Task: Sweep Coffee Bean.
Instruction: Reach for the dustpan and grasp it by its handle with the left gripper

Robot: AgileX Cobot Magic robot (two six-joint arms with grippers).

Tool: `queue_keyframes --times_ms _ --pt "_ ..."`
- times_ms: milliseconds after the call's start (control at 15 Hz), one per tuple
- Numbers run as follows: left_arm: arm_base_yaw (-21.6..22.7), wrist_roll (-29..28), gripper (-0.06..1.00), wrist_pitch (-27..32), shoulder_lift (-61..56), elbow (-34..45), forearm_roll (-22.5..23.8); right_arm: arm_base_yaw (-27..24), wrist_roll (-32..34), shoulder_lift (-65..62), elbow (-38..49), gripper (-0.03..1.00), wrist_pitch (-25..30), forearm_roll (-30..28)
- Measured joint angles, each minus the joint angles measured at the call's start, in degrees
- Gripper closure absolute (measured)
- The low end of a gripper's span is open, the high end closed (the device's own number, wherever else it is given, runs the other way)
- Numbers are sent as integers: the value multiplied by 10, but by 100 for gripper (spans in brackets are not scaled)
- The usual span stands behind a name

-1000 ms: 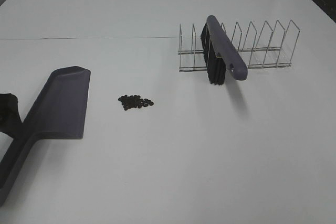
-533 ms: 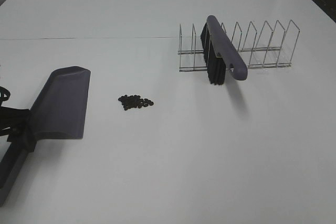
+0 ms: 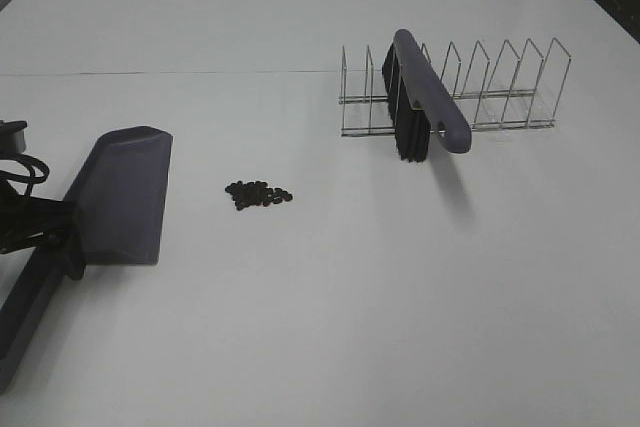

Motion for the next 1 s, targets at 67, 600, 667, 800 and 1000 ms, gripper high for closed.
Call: queue_keyframes --times_ms 67,600,667,800,1000 --pt "0 4 3 1 5 0 0 0 4 0 2 20 0 -3" --pt "0 23 6 -3 38 -5 5 0 8 0 2 20 0 -5" --pt "0 24 10 -4 38 -5 7 0 8 0 2 20 0 -5" --pt "0 24 24 -9 39 -5 10 0 8 0 2 20 0 -5" --pt "0 24 52 -13 40 -5 10 0 9 0 2 20 0 -5"
